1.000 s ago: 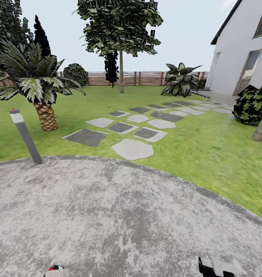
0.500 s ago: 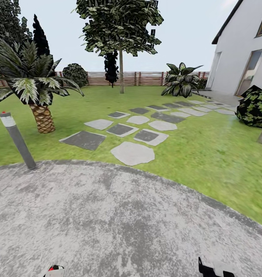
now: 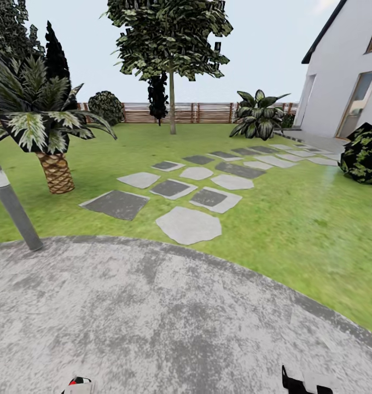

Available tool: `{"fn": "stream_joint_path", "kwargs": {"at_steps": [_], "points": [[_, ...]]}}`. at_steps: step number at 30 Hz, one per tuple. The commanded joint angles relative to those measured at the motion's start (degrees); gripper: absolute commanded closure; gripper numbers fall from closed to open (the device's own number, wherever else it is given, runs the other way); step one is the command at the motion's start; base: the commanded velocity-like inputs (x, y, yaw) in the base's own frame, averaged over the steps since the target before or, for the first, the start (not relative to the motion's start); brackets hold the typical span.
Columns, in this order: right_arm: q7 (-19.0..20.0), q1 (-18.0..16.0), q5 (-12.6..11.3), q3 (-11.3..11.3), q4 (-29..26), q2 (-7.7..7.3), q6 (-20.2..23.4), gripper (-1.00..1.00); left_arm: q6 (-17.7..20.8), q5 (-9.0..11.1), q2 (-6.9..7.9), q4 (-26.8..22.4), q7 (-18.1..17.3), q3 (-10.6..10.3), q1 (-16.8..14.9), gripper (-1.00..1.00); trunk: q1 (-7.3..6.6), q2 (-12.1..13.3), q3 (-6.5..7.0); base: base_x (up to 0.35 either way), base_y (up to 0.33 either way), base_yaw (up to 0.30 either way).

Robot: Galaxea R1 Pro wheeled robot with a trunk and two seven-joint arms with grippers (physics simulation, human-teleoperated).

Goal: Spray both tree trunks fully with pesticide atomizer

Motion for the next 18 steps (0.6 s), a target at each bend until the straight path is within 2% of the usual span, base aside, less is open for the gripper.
{"fn": "stream_joint_path", "kwargs": {"at_steps": [1,18], "points": [[-0.17,-0.04,0.25,-0.07,0.05,0.01,-0.13,-1.0,-0.17,0.31,0.0,0.04,-0.03,-0.05,-0.03,1.0,0.03,-0.02,0.03,0.337,0.0,0.0],[-0.17,-0.04,0.27,-0.05,0.05,0.05,-0.09,-1.0,-0.07,0.31,0.0,0.04,0.02,0.04,-0.03,1.0,0.03,-0.02,0.22,0.337,0.0,0.0]]}}
